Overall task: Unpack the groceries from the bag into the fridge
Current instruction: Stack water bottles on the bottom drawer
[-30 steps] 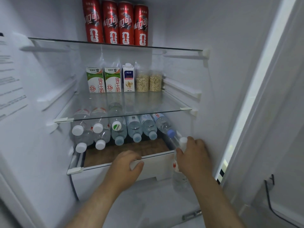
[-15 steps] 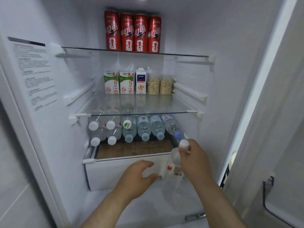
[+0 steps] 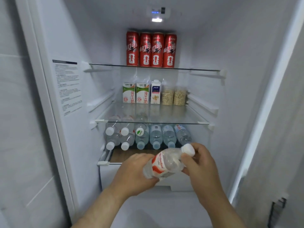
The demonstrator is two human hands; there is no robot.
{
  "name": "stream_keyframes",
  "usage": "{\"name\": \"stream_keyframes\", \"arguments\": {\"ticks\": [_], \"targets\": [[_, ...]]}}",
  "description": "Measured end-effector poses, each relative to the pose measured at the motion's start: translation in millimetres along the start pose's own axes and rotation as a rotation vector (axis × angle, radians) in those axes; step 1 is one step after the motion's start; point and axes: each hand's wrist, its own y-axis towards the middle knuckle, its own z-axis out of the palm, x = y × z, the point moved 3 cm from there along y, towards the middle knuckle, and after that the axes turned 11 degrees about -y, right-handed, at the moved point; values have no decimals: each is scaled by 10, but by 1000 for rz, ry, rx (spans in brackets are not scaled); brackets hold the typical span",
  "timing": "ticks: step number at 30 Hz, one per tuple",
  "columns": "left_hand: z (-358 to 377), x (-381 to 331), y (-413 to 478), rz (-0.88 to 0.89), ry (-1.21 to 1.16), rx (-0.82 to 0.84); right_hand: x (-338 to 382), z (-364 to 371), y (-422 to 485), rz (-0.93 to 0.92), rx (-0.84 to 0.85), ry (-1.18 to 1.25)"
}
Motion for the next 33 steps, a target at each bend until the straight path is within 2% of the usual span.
{"name": "stream_keyframes", "arguments": {"ticks": [3, 6, 11, 14, 18, 20, 25, 30, 33], "targets": [[-28, -38, 41, 119, 108, -58, 33, -56, 33, 9, 58, -158], [-27, -23, 111, 240, 116, -66, 20, -73, 74, 34, 140, -332], [39, 102, 223, 415, 124, -94, -3, 20, 75, 84, 303, -383], [71, 170, 268, 467, 143, -110, -3, 54, 80, 86, 313, -384], [108, 210, 333, 499, 128, -159, -38, 91, 117, 91, 229, -360], [131, 256, 409, 463, 122, -176, -48, 113, 139, 107, 158, -322], [104, 676, 471, 221, 102, -160, -228, 146, 206, 156, -35, -293], [188, 1088, 363, 7, 167, 11, -344, 260, 332, 160, -133, -353], [197, 1164, 391, -19, 152, 66, -327, 415, 452, 130, -148, -324]]}}
